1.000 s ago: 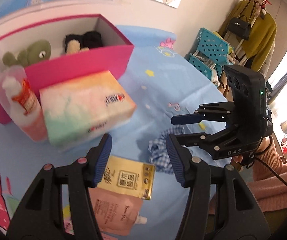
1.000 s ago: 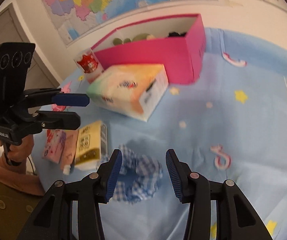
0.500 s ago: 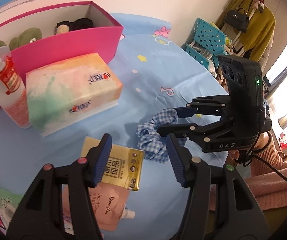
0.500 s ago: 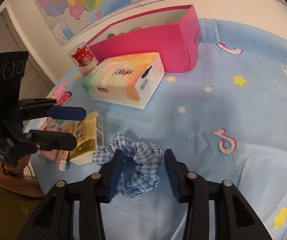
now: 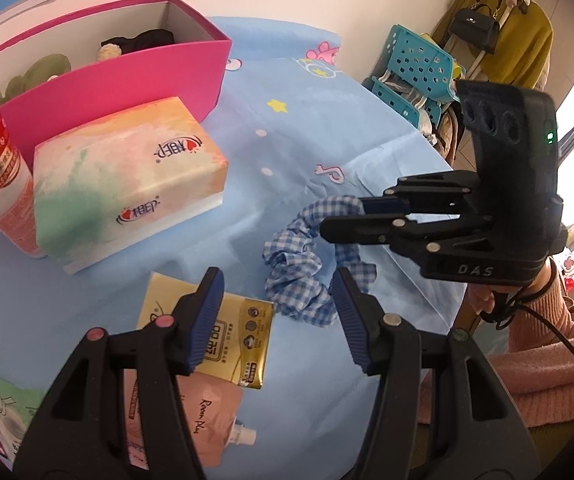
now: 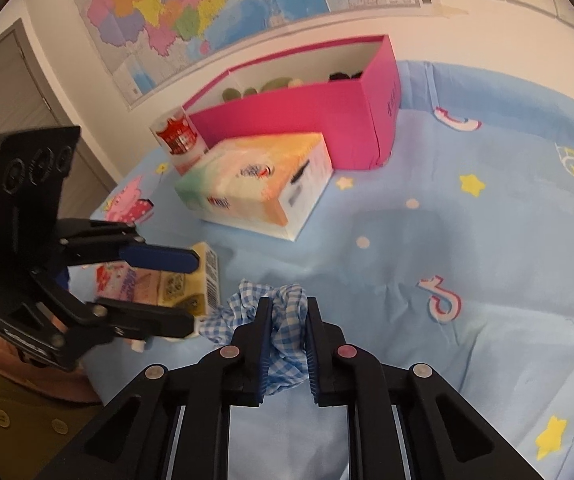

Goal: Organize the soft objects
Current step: 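Close the right gripper on the blue checkered scrunchie and lift it, then carry the scrunchie into the pink box and open the right gripper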

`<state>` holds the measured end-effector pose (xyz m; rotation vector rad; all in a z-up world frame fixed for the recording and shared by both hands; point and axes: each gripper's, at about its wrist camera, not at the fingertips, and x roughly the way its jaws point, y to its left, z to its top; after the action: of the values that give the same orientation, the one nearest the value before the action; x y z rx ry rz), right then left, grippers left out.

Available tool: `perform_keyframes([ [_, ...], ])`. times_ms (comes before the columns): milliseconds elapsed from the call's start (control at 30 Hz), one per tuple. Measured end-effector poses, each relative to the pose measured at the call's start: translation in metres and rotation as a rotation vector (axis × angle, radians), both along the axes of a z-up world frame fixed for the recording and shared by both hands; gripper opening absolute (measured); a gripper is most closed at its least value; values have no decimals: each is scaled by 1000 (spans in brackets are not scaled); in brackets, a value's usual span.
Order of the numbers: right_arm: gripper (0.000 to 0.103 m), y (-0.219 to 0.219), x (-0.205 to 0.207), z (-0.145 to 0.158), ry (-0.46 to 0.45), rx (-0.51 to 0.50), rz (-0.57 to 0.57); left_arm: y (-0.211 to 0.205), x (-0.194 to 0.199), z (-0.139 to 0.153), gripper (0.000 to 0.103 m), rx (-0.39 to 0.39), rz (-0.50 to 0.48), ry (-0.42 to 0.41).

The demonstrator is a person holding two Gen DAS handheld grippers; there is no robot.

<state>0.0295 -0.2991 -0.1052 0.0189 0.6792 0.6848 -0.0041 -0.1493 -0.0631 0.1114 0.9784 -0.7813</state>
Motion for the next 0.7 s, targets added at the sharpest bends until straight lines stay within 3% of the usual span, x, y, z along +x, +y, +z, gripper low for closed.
perform_keyframes([
  [400, 13, -1, -11, 33, -78, 44, 16, -5, 4, 4, 58, -3, -5, -2],
  [700, 13, 9, -9, 67, -167, 67, 64, 0, 15, 25, 58, -30, 24, -54],
])
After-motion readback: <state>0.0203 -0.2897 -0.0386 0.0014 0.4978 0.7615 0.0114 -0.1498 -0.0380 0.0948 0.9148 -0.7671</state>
